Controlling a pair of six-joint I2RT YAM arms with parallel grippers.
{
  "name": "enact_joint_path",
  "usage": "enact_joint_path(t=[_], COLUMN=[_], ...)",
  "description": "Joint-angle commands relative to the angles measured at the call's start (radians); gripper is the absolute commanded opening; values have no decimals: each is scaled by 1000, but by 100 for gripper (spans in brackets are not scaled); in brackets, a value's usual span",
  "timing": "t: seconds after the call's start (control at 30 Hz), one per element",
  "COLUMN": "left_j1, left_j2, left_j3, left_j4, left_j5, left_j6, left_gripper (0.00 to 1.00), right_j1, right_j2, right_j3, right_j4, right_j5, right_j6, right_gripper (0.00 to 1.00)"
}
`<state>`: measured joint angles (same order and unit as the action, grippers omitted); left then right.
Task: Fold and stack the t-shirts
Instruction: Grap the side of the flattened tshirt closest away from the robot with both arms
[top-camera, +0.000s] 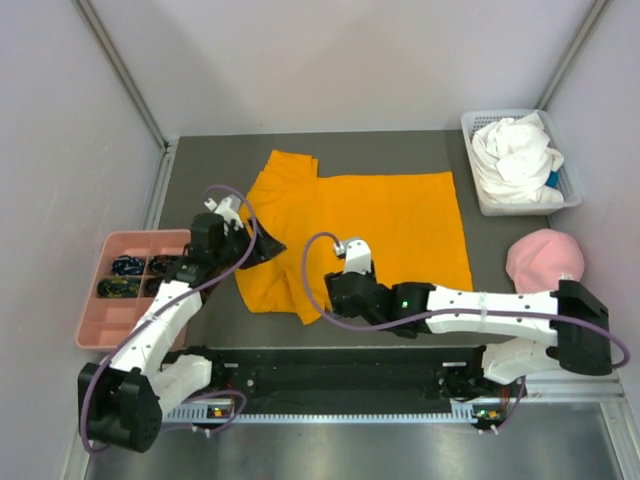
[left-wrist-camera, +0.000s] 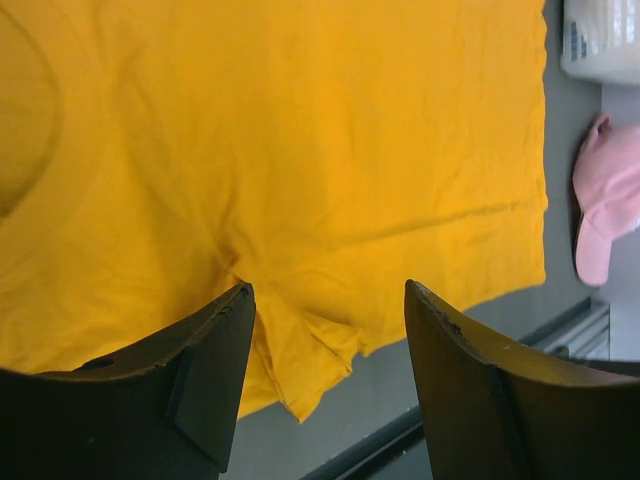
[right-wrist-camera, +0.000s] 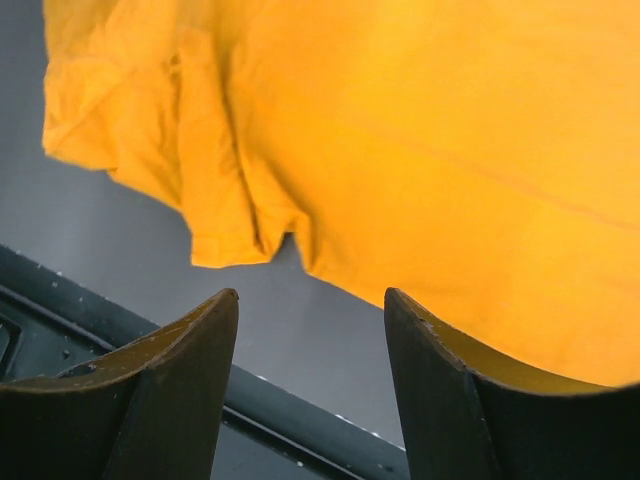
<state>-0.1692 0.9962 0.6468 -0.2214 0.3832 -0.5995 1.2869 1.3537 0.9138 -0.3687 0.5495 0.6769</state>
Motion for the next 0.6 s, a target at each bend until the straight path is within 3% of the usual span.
enact_joint_path(t=[0.0,0.33,0.57], left_j1=[-127,-161,-161], left_j2=[27,113,211], left_j3=[-1,-36,-19], left_j4=[60,80,85], left_j5=[-99,-211,-213], left_j6=[-46,-60,-49], left_gripper=[66,63,59], right_j1=[5,3,5], right_j2=[-96,-154,-154], right_j3=[-7,-36,-33], right_j4=[-81,-96,-102], right_j5=[145,164,171], right_j6=[27,52,43], right_gripper=[61,61,61])
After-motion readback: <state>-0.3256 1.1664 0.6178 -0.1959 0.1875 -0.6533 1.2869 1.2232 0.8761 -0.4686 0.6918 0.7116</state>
